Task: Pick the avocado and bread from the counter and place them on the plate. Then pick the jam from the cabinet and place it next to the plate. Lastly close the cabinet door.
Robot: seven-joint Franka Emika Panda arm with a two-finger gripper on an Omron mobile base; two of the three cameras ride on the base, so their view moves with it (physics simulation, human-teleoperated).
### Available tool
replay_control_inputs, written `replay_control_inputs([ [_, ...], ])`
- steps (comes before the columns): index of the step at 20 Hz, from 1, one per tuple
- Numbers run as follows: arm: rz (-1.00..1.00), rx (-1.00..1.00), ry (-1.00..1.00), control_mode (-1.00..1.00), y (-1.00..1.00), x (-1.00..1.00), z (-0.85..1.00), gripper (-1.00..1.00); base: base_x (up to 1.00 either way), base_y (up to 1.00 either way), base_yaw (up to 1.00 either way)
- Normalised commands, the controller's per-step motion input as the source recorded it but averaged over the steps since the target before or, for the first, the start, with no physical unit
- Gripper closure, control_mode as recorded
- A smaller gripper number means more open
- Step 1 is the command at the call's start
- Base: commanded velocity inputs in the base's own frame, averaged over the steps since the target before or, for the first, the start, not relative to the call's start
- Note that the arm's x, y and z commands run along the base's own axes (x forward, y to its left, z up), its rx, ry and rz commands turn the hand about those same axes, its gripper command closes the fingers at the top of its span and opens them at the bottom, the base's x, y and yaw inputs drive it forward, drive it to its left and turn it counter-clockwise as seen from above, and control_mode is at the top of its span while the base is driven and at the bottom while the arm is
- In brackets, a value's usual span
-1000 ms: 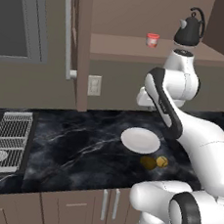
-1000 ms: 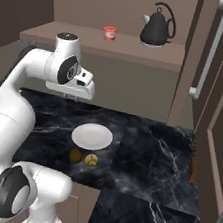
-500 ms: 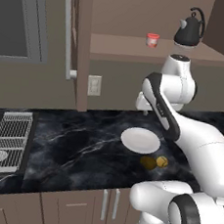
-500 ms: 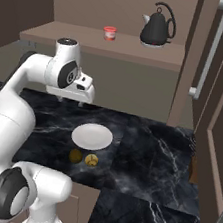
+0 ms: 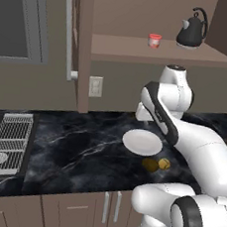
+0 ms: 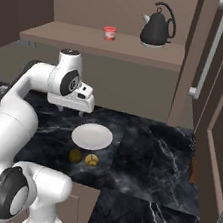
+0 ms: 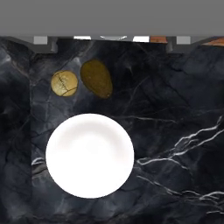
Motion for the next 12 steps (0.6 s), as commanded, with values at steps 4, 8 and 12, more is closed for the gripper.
replay_control_inputs([
  [4, 0.01, 0.00, 0.04, -1.00, -0.01, -0.06, -0.28, -1.00, 0.00, 0.00, 0.00],
  [8, 0.04, 0.00, 0.05, -1.00, -0.02, -0.05, -0.33, -1.00, 0.00, 0.00, 0.00],
  [12, 0.07, -0.01, 0.05, -1.00, -0.03, -0.01, -0.36, -1.00, 0.00, 0.00, 0.00],
])
